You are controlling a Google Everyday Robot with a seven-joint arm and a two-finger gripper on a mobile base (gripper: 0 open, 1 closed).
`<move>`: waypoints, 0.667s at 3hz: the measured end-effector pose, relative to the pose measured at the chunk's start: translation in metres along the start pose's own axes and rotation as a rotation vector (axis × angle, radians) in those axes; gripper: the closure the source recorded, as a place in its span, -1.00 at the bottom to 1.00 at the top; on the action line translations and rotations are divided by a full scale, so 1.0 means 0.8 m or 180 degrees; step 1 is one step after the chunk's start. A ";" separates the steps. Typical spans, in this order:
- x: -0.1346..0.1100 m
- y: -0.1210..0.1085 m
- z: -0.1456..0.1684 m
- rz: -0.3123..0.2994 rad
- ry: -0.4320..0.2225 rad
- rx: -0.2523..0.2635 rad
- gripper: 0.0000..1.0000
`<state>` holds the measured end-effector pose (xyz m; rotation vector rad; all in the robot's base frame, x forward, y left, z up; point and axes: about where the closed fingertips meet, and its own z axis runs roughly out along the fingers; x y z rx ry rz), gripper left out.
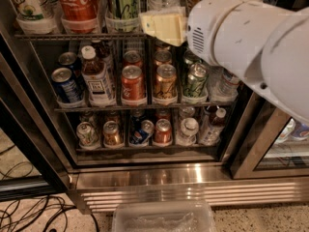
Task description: Pick water bottle from top shelf of fridge
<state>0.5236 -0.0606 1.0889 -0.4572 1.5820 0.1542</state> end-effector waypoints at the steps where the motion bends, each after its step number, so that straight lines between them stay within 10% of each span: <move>1: -0.005 0.015 0.007 -0.0030 -0.0048 -0.0030 -0.52; 2: 0.004 0.015 0.011 -0.0070 -0.0063 0.0034 -0.52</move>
Offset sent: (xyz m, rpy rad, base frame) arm 0.0000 -0.0069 -0.0434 -0.0121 -0.0282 -0.0284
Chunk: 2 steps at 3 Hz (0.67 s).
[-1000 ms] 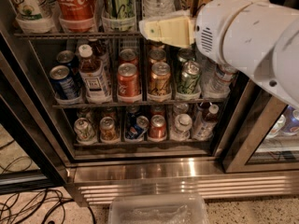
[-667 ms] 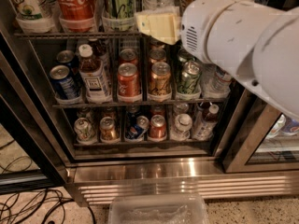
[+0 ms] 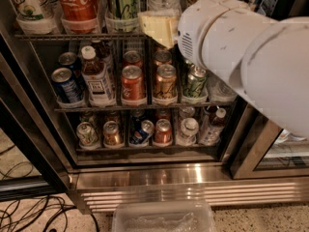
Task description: Pick water bottle from top shelf of fridge
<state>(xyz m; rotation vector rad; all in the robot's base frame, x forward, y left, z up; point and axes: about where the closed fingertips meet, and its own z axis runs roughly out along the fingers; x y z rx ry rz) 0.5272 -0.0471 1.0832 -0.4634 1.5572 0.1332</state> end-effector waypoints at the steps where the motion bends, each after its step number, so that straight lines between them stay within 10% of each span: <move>1: 0.019 -0.008 0.003 -0.0071 0.0003 0.0121 -0.48; 2: 0.026 -0.010 0.009 -0.0167 -0.0065 0.0232 -0.58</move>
Offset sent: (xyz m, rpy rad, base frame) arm 0.0122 -0.0258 -0.0491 -0.0540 -0.0894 -0.1051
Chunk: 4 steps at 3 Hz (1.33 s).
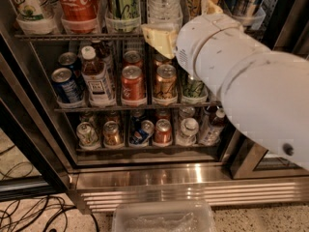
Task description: Pick water bottle from top shelf of fridge
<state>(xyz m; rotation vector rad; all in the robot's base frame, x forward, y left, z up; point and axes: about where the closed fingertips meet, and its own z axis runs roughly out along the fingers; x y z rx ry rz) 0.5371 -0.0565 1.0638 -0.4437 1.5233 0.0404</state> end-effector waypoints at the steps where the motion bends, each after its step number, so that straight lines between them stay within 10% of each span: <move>1: 0.000 0.006 0.007 -0.0031 -0.0107 0.0077 -0.42; 4: -0.012 0.021 0.027 0.0086 -0.0342 0.0205 -0.32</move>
Offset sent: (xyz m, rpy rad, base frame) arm 0.0113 0.0227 -0.0106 0.0500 -0.0889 -0.0121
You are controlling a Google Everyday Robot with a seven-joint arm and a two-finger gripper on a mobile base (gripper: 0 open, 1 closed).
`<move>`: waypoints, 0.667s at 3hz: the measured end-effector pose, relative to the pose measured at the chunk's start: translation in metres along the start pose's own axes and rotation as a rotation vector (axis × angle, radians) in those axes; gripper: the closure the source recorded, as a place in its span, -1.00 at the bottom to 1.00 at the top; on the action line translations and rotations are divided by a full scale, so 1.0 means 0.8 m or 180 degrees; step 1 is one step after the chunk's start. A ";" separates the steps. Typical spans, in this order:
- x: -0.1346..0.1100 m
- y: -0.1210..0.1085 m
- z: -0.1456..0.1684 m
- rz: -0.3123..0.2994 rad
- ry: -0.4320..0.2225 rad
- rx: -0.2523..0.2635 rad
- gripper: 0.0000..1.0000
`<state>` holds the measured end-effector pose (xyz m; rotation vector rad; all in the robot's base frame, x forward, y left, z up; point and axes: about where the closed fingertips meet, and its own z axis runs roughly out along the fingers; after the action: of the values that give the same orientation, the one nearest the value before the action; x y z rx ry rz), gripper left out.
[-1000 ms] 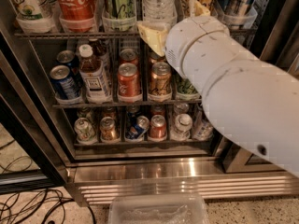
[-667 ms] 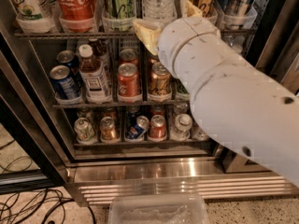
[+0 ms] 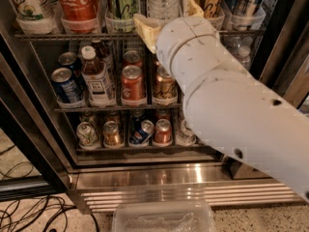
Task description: Pick water bottle from top shelf of fridge
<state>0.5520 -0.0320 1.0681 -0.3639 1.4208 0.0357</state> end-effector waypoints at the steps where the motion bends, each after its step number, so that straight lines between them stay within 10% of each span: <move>1: 0.000 -0.002 0.007 0.0024 -0.0020 0.0064 -0.32; 2: 0.002 -0.003 0.017 0.0050 -0.0015 0.0099 -0.32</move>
Offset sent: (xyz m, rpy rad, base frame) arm 0.0303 0.0017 -0.0039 0.0336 0.0067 -0.0466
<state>0.5659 -0.0312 1.0683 -0.3269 1.4182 0.0272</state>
